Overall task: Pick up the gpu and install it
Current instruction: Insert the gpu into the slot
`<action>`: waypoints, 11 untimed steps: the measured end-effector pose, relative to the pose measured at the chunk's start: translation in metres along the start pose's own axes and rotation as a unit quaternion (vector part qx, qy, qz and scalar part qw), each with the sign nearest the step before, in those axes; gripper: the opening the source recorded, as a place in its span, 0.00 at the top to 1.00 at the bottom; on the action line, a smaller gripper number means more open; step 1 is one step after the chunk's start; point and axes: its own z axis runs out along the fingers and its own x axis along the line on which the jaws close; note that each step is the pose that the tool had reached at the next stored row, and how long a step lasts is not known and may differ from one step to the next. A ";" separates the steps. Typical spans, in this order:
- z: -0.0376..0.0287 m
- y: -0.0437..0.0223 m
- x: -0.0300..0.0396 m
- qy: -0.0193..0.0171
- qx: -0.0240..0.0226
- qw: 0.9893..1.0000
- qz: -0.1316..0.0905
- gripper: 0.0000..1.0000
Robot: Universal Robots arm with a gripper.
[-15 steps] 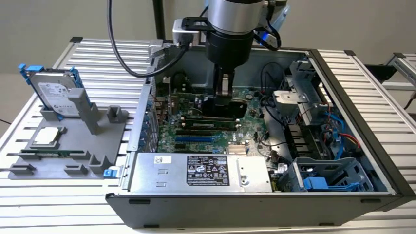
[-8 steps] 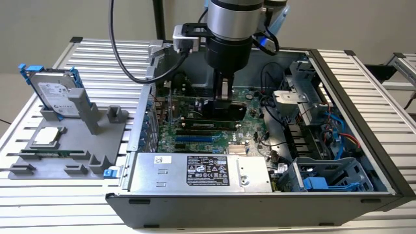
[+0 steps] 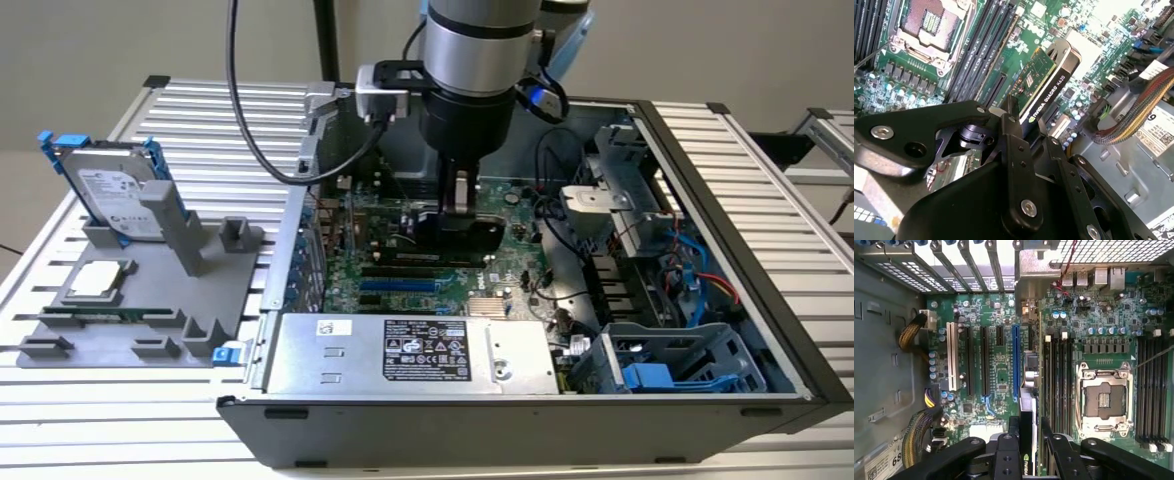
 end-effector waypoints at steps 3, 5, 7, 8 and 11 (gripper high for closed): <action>0.0034 0.0000 0.0000 0.000 0.000 1.000 -0.002 1.00; 0.0051 0.0000 0.0000 0.000 0.000 1.000 -0.003 1.00; 0.0076 0.0001 0.0000 0.000 0.000 1.000 -0.004 1.00; 0.0091 0.0000 0.0000 0.000 0.000 1.000 -0.004 1.00; 0.0143 0.0001 0.0000 0.000 0.000 1.000 -0.004 1.00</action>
